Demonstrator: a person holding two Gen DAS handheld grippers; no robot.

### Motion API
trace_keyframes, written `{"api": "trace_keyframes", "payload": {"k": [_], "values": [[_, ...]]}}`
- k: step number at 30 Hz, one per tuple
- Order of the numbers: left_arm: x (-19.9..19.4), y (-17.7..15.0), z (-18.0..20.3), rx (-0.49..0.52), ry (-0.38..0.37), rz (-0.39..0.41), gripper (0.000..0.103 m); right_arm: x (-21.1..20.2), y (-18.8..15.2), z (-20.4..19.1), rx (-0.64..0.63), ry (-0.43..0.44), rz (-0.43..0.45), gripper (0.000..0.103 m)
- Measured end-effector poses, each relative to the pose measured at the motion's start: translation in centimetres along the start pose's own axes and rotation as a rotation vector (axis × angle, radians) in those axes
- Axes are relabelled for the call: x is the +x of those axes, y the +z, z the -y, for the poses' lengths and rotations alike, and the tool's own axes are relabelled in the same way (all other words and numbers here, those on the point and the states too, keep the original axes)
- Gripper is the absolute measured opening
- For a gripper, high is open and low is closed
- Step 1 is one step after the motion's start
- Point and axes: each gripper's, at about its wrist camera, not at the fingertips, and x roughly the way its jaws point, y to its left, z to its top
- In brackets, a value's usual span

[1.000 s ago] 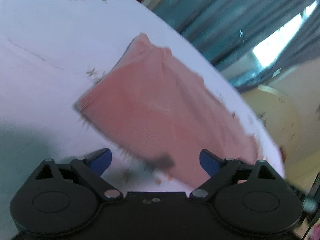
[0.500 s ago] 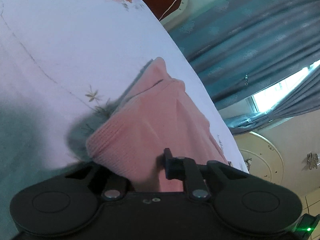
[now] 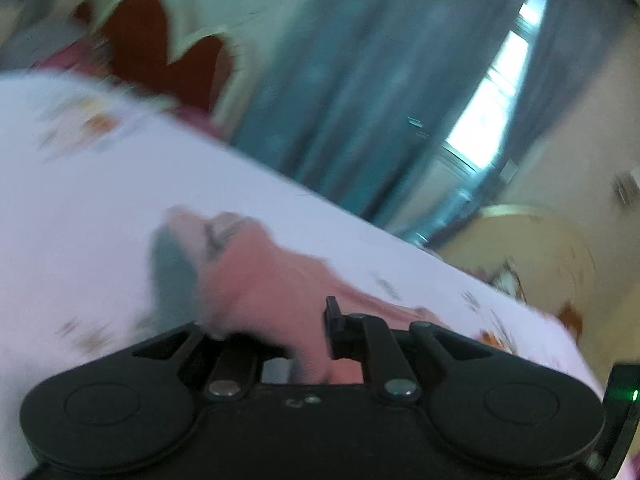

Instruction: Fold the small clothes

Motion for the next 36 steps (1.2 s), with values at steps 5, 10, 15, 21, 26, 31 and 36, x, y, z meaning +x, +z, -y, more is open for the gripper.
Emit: {"api": "trace_keyframes", "payload": {"k": [5,10,15,21,26,31,36], "values": [[2.2,-0.2,9.5,0.211,-0.14,-0.026,0.011,-4.2,0.8,5.9,0.084,0.001,0.039,0.037],[5.6,-4.4,18.7,0.391,-0.291,-0.131,0.011,-8.5,-0.1,13.6,0.173,-0.086,0.058,0.037],[8.5,-11.7,22.7,0.544,-0.298,-0.312,0.02,-11.1,-1.3,19.1,0.235,-0.146,0.057,0.037],[7.0,-13.5,21.5,0.58,-0.311,-0.358,0.042,-11.1,-0.4,20.5,0.28,-0.058,0.054,0.037],[4.8,-12.6,19.9,0.596,-0.275,-0.346,0.057,-10.2,0.9,18.0,0.231,0.041,0.078,0.087],[4.1,-8.3,15.0,0.405,-0.13,-0.271,0.058,-8.1,2.4,13.6,0.07,0.106,0.053,0.087],[7.0,-5.2,12.5,0.306,0.021,-0.223,0.058,-4.8,2.4,10.2,-0.044,0.122,0.019,0.071]]}}
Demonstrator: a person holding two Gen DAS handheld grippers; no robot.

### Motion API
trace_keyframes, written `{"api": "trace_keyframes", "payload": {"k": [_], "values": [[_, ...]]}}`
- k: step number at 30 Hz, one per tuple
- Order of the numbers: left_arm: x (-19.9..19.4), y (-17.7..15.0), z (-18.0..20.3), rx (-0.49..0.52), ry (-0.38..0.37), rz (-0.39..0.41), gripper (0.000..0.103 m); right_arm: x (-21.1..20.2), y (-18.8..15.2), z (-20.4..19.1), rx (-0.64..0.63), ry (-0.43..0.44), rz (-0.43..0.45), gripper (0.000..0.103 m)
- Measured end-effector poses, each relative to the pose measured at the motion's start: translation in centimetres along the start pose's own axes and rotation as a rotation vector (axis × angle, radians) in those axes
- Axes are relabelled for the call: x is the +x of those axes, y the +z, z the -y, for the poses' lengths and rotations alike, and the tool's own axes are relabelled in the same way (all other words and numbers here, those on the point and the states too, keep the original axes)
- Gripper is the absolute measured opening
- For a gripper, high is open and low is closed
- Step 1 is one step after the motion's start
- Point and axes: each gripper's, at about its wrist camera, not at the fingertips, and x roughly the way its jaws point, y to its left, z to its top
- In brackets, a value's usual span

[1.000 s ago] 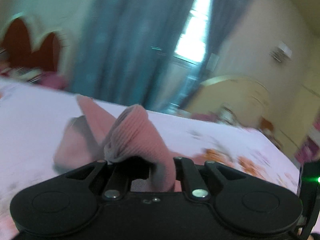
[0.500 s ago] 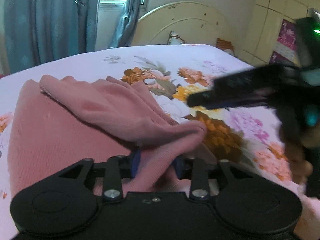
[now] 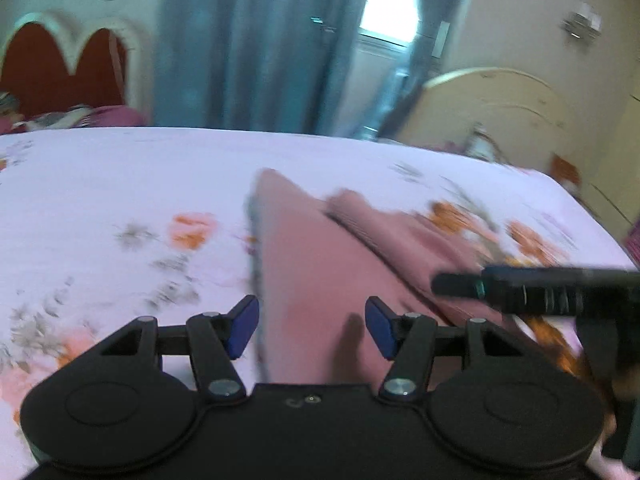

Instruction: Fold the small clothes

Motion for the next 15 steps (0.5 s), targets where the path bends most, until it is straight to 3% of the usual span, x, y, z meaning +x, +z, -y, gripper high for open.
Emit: {"api": "trace_keyframes", "payload": {"k": [1,3,5,6,12,15], "values": [[0.6,0.3,-0.3,-0.014,0.011,-0.004,0.058,0.8,0.0,-0.4,-0.021,-0.006,-0.013,0.063],[1.4,0.8,-0.8,-0.042,0.013,-0.01,0.058,2.6,-0.1,-0.9,-0.064,-0.034,-0.03,0.062],[1.7,0.8,-1.2,-0.045,0.014,-0.011,0.058,3.5,-0.3,-0.6,-0.068,-0.047,-0.039,0.036],[1.8,0.9,-1.2,-0.044,0.011,-0.009,0.058,3.6,-0.1,0.1,-0.035,-0.042,-0.041,0.007],[2.0,1.2,0.0,-0.005,-0.021,-0.001,0.058,1.5,0.4,6.2,0.172,-0.088,0.007,0.007],[2.7,1.1,0.3,-0.003,-0.03,-0.014,0.059,1.1,0.2,7.7,0.167,-0.124,-0.011,0.007]]}}
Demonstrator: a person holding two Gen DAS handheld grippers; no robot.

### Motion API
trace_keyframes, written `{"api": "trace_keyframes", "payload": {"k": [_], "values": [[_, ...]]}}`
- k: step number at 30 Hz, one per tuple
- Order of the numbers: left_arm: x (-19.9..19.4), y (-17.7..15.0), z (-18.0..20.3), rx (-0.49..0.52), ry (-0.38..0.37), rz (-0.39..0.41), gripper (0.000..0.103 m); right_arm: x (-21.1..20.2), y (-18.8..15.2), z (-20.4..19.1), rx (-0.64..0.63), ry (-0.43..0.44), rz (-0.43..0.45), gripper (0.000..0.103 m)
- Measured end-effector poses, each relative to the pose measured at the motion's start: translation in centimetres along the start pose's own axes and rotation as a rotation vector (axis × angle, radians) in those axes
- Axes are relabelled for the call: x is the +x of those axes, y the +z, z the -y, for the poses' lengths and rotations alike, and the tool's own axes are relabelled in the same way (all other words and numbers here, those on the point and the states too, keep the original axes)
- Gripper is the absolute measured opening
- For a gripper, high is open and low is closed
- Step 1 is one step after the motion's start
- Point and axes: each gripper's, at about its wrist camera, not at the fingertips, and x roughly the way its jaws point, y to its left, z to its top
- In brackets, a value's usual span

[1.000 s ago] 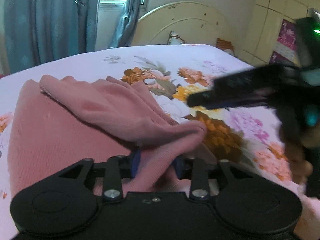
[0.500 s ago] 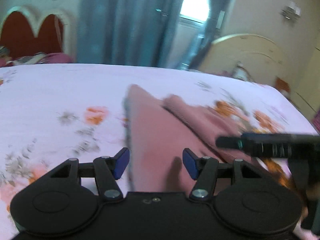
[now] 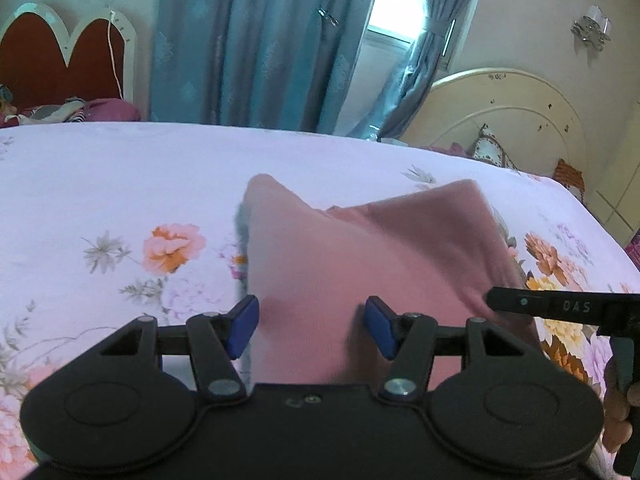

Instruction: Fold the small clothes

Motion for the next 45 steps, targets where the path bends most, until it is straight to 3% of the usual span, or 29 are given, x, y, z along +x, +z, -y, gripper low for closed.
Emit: {"api": "trace_keyframes", "payload": {"k": [2,4,6,7,11,15,19,22,24,28,32,35,36,45], "values": [[0.1,-0.1,0.1,0.004,0.002,0.002,0.063,-0.1,0.1,0.5,0.004,0.004,-0.008,0.014],[0.2,0.0,0.1,0.007,0.001,0.0,0.063,0.0,0.2,0.6,0.003,-0.002,-0.008,0.037],[0.1,0.0,-0.1,0.007,0.0,0.0,0.063,0.0,0.1,0.6,0.001,0.011,-0.007,0.051],[0.1,0.1,-0.1,0.008,0.001,-0.001,0.063,0.4,0.2,0.4,-0.006,0.017,-0.02,0.052],[0.2,0.2,-0.6,-0.001,0.005,-0.005,0.064,2.0,-0.1,0.7,0.017,0.075,-0.078,0.052],[0.4,0.3,-0.7,0.005,0.01,-0.008,0.066,2.4,-0.2,0.6,0.026,0.081,-0.083,0.011],[0.6,0.6,-0.6,0.003,0.009,-0.006,0.067,1.1,0.1,1.7,0.099,0.085,-0.048,0.008],[0.5,0.7,-0.3,-0.004,-0.014,-0.005,0.067,-0.5,0.2,3.0,0.141,0.074,-0.029,0.008],[0.6,0.3,0.4,0.009,-0.035,-0.011,0.072,-0.8,-0.3,3.9,0.155,0.047,-0.042,0.008],[1.7,-0.5,1.2,0.037,-0.02,-0.04,0.073,0.4,-0.6,4.5,0.182,0.039,-0.064,0.008],[1.3,-0.4,0.8,0.046,-0.01,-0.038,0.075,-1.9,-0.5,4.0,0.163,0.036,-0.06,0.01],[0.2,-0.5,0.4,0.038,-0.019,-0.037,0.073,-4.7,-1.7,3.9,0.151,0.026,-0.054,0.027],[-0.3,-0.8,0.3,0.039,-0.019,-0.033,0.073,-5.6,-2.2,3.8,0.146,0.017,-0.048,0.038],[-2.7,-3.7,1.0,0.067,-0.028,-0.044,0.073,-8.8,-6.8,0.8,0.069,0.001,-0.092,0.039]]}}
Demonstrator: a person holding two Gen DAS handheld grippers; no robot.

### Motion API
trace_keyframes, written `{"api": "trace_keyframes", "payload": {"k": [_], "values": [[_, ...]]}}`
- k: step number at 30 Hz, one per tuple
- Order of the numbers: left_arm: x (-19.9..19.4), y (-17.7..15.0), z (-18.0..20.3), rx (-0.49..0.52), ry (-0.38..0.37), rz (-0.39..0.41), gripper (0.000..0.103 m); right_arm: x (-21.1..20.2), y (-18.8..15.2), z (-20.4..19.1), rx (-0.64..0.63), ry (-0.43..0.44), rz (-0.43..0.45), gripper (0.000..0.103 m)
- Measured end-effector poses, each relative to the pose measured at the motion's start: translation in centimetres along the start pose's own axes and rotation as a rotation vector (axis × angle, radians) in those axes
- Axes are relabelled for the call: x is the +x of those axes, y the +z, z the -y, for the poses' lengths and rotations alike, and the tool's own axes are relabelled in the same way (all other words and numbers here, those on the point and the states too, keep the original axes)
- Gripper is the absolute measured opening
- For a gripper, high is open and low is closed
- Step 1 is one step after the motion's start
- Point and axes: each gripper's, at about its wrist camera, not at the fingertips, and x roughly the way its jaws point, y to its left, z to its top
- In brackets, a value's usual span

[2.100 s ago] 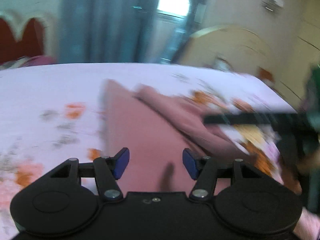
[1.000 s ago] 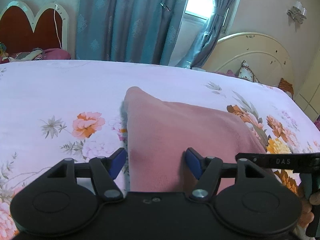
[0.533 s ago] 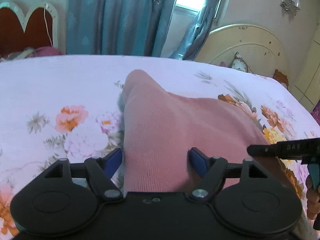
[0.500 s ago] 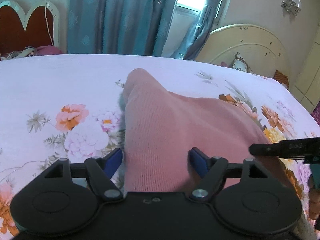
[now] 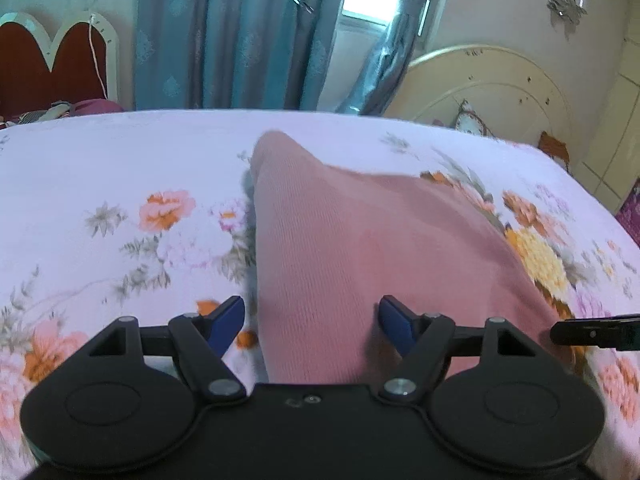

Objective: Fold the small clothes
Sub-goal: 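Pinch the folded edge again with the right tool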

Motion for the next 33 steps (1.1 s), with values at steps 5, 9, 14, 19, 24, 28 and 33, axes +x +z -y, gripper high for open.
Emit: {"api": "trace_keyframes", "payload": {"k": [5,9,14,19,24,28,33], "values": [[0.9,-1.2,0.3,-0.033,-0.02,-0.057,0.073,1.2,-1.3,-0.6,-0.052,-0.063,-0.035,0.006],[0.9,-2.0,0.7,-0.058,-0.033,-0.081,0.071,0.2,-1.3,0.4,-0.042,-0.149,0.017,0.002],[0.9,-2.7,1.1,-0.051,-0.028,-0.092,0.072,0.8,-1.5,0.5,-0.062,-0.142,-0.035,0.002],[-1.0,-1.4,1.0,-0.048,-0.008,-0.057,0.072,-1.4,-0.1,-0.6,-0.107,-0.188,0.064,0.002],[-2.4,1.4,0.7,-0.044,-0.002,0.031,0.066,-1.2,2.8,-1.8,-0.104,-0.138,0.116,0.003],[-1.3,3.9,0.2,-0.05,-0.012,0.06,0.052,0.4,5.0,-2.8,-0.091,-0.113,0.145,0.003],[1.6,6.4,0.6,0.004,-0.027,0.063,0.045,3.5,7.8,-3.8,-0.103,-0.133,0.159,0.003]]}}
